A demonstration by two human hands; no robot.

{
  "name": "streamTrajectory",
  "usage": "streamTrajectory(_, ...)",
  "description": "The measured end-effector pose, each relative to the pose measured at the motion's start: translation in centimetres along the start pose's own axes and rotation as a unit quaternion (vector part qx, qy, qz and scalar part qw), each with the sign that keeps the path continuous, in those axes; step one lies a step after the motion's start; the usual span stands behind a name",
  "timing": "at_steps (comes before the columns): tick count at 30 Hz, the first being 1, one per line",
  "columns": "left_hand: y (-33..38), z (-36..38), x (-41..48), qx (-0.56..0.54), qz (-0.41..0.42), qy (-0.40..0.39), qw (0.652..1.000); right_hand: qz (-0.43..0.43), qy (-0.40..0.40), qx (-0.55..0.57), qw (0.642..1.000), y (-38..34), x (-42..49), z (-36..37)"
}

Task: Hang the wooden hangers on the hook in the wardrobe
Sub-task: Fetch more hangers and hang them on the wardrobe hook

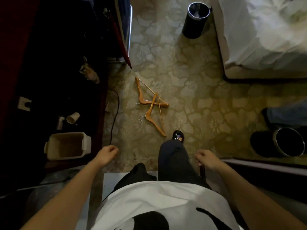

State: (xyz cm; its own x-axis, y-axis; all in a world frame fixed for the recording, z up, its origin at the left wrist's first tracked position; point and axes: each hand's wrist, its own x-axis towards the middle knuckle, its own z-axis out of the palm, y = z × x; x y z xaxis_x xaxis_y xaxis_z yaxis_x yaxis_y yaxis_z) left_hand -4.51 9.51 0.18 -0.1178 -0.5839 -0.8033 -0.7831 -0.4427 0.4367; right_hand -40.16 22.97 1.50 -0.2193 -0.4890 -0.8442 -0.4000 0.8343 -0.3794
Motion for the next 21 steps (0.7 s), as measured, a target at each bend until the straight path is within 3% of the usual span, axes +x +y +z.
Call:
streamTrajectory(8,4.7,3.3,1.5,-0.105,-0.128,0.044,0.985,-0.118,-0.043,-0.091,0.988,-13.4,9.5,-13.1)
streamTrajectory(14,13.5,5.4,5.0,-0.184,-0.097,0.055,0.977,-0.141,-0.079,-0.135,0.978,-18.8,15.3,-18.0)
streamTrajectory(21,19.2,4.2,11.2,-0.206,-0.056,0.045,0.976,-0.089,-0.133,-0.231,0.960,-20.6,20.8,-18.1)
